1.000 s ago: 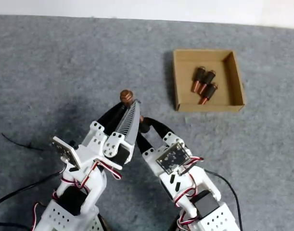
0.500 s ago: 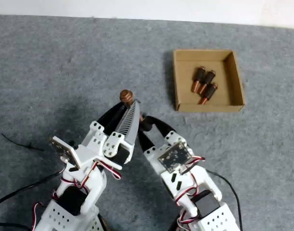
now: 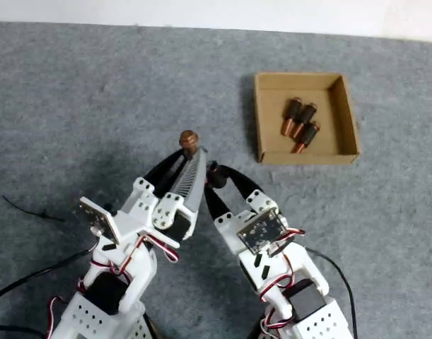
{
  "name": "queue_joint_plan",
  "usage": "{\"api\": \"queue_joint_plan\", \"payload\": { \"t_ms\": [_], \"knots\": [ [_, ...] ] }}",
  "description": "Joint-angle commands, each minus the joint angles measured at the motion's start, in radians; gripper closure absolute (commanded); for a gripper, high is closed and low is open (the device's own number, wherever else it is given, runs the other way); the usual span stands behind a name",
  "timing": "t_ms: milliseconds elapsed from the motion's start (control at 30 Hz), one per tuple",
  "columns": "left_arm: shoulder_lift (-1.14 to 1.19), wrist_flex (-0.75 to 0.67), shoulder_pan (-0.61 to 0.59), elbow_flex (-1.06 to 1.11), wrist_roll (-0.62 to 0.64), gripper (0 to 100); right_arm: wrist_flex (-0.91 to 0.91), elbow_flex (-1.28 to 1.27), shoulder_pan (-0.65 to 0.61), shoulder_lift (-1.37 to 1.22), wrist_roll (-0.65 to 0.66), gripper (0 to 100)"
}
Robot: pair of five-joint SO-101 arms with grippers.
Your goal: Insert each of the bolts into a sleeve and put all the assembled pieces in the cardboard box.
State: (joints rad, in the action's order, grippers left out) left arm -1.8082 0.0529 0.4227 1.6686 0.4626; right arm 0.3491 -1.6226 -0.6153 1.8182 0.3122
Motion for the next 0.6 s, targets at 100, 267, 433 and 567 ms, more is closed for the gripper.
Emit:
{"api": "queue_joint_plan", "payload": {
  "t_ms": [100, 267, 433, 567],
  "knots": [
    [-0.013, 0.003, -0.120, -0.070, 0.011, 100, -0.042, 0.024, -0.024, 0.013, -0.009, 99.4],
    [-0.012, 0.005, -0.082, -0.070, 0.158, 100, -0.041, 0.018, -0.056, 0.013, -0.006, 99.4],
    [-0.010, 0.002, -0.073, -0.068, 0.155, 100, -0.039, 0.018, -0.082, 0.013, -0.006, 99.4],
    [-0.012, 0.000, -0.079, -0.070, 0.157, 100, -0.038, 0.001, -0.102, 0.013, -0.005, 99.4]
  ]
}}
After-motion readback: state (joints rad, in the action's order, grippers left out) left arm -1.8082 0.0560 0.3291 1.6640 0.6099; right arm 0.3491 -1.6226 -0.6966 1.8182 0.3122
